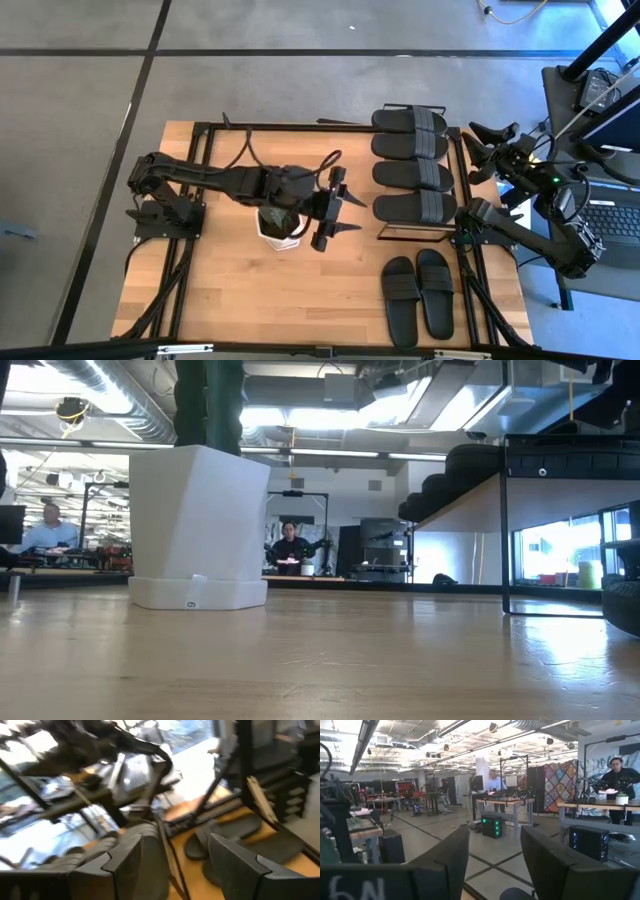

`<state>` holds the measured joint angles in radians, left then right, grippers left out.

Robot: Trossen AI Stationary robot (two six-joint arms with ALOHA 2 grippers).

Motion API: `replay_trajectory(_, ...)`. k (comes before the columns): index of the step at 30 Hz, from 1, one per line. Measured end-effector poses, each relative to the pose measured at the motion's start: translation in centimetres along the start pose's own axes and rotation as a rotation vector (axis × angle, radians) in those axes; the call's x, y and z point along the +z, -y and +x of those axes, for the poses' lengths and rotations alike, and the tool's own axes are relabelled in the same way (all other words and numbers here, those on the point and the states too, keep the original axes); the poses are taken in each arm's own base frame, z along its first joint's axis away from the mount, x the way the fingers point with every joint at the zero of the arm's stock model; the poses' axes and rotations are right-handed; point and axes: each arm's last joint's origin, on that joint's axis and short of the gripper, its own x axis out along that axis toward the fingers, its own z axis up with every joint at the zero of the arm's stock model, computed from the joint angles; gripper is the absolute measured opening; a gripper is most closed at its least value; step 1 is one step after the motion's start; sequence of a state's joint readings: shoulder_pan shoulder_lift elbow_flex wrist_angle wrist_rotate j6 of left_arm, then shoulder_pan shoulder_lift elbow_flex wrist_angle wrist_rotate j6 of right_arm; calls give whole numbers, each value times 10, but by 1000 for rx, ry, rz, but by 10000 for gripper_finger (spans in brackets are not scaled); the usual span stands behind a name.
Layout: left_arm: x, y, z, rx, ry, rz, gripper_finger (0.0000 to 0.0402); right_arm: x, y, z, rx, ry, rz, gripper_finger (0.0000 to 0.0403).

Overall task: Pick and place slides into the shelf
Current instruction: Move the black slide to the top center of the table

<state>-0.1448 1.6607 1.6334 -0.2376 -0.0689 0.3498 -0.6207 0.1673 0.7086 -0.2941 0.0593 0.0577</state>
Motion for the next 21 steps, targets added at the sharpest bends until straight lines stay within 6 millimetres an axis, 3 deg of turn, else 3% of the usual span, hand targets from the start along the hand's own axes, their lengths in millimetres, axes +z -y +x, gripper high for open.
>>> replay_trajectory(4, 12, 11, -9, 49, 28, 3, 218, -3, 0, 0, -1, -27, -16, 179)
replay_trajectory(10, 35, 42, -24, -32, 149, -36, 218, -6, 0, 0, -3, -63, -15, 179)
replay_trajectory(16, 49, 90, -33, -139, 195, -64, 218, -9, 0, 0, -7, -88, 46, 179)
replay_trajectory(21, 56, 126, -47, -97, 164, -110, 218, -9, 1, 0, -10, -94, 113, 179)
